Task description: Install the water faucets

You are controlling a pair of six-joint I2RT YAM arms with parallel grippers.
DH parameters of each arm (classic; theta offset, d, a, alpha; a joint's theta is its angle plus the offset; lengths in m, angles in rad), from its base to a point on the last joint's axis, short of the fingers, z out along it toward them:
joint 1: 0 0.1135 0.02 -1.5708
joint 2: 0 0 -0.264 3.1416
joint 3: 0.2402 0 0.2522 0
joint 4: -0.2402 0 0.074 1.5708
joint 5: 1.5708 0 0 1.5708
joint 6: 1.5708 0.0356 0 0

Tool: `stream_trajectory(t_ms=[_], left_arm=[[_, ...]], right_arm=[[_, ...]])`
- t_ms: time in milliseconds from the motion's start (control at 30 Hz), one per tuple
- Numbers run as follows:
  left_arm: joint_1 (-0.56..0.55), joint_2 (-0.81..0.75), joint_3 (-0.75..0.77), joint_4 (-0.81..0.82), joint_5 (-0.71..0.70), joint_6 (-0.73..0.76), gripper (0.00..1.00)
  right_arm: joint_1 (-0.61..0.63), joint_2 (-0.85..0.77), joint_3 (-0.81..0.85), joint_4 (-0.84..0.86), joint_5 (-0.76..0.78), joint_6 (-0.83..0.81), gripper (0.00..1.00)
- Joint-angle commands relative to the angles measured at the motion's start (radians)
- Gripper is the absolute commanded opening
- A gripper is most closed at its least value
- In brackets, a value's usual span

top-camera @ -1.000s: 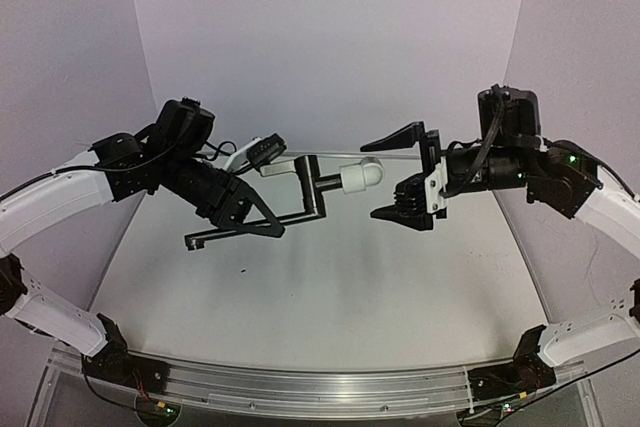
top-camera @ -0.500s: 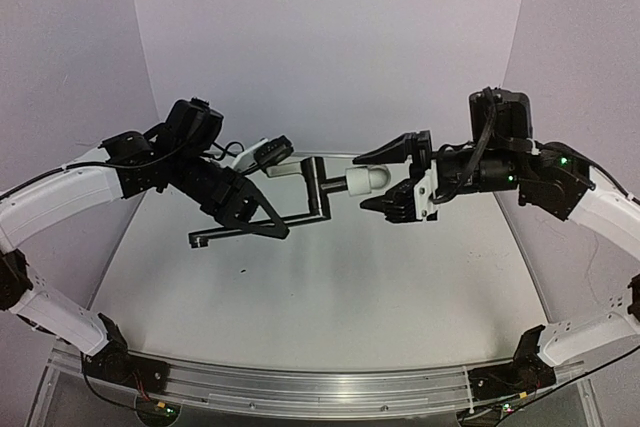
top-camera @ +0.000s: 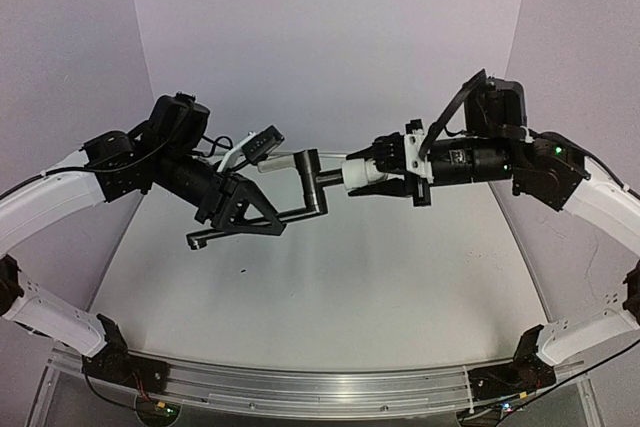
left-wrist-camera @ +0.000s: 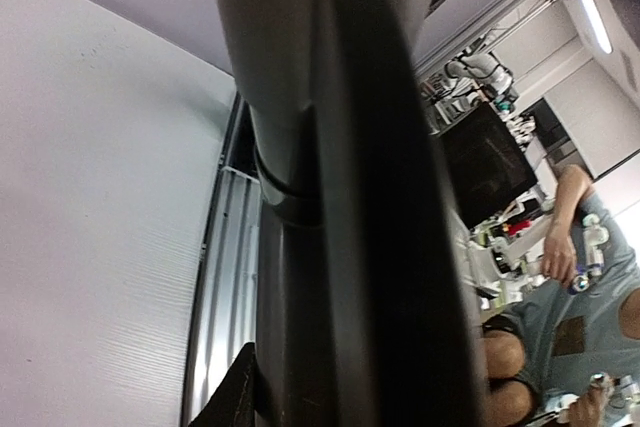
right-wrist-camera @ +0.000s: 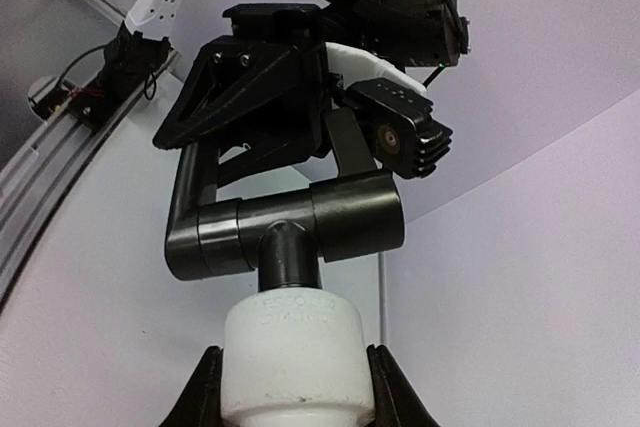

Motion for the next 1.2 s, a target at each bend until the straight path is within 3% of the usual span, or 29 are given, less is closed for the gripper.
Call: stream_trajectory(t_ms=[0,133,433,867,1067,1133,1167], left_arm=[[-0.029,-0.094,-0.001,0.106,-0.223,0.172,0.00],[-0.063,-0.144,-0.041,0.138,-0.402,0.284,0.00],[-0.119,-0.221,-0.142,0.255,-0.666,0.452,0.00],[-0.140,-0.302,-0.216,0.327,-0.818,0.578,0.00],[-0.153,-0.297,-0.215,0.301,-0.878,0.648,0.00],[-0.155,-0.291,-0.210,0.289,-0.887,0.656,0.00],[-0.154,-0.289,-0.208,0.284,-0.885,0.654,0.00]], right_arm=[[0.006,0.008,0.061,0.033,-0.058,0.335,0.06],[0.006,0.026,0.081,0.021,-0.085,0.552,0.00],[0.001,0.078,0.121,0.000,-0.149,0.908,0.00],[-0.130,0.201,0.124,0.093,-0.476,1.528,0.00],[-0.139,0.209,0.064,0.169,-0.558,1.667,0.00],[-0.148,0.214,0.071,0.180,-0.567,1.689,0.06],[-0.151,0.218,0.078,0.182,-0.566,1.687,0.20]])
